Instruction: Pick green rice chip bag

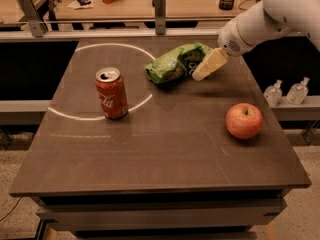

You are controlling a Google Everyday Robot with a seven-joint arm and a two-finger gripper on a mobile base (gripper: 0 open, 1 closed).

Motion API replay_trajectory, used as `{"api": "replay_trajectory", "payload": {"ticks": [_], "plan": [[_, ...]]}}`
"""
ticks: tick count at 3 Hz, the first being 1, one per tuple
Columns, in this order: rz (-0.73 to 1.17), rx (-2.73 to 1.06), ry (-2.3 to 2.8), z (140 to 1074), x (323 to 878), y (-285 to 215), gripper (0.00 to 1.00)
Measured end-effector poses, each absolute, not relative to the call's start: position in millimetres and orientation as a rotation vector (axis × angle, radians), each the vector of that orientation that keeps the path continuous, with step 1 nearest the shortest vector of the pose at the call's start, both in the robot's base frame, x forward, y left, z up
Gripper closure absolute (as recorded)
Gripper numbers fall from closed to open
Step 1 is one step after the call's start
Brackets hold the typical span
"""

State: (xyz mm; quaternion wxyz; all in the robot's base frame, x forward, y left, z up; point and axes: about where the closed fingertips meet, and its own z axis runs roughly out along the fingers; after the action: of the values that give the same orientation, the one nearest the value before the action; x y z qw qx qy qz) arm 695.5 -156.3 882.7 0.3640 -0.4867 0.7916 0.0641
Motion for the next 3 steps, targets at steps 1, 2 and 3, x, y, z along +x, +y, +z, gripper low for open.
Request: {"api": "replay_trajectory", "payload": {"ticks": [1, 2, 3], "plan": [[0.220, -1.299, 2.011, 878.1, 702.7, -142.6, 0.00], [0.249, -1.326, 1.990, 873.9, 708.4, -132.9, 0.19], [0.257, -1.348, 1.971, 872.4, 710.9, -129.2, 0.41]]}}
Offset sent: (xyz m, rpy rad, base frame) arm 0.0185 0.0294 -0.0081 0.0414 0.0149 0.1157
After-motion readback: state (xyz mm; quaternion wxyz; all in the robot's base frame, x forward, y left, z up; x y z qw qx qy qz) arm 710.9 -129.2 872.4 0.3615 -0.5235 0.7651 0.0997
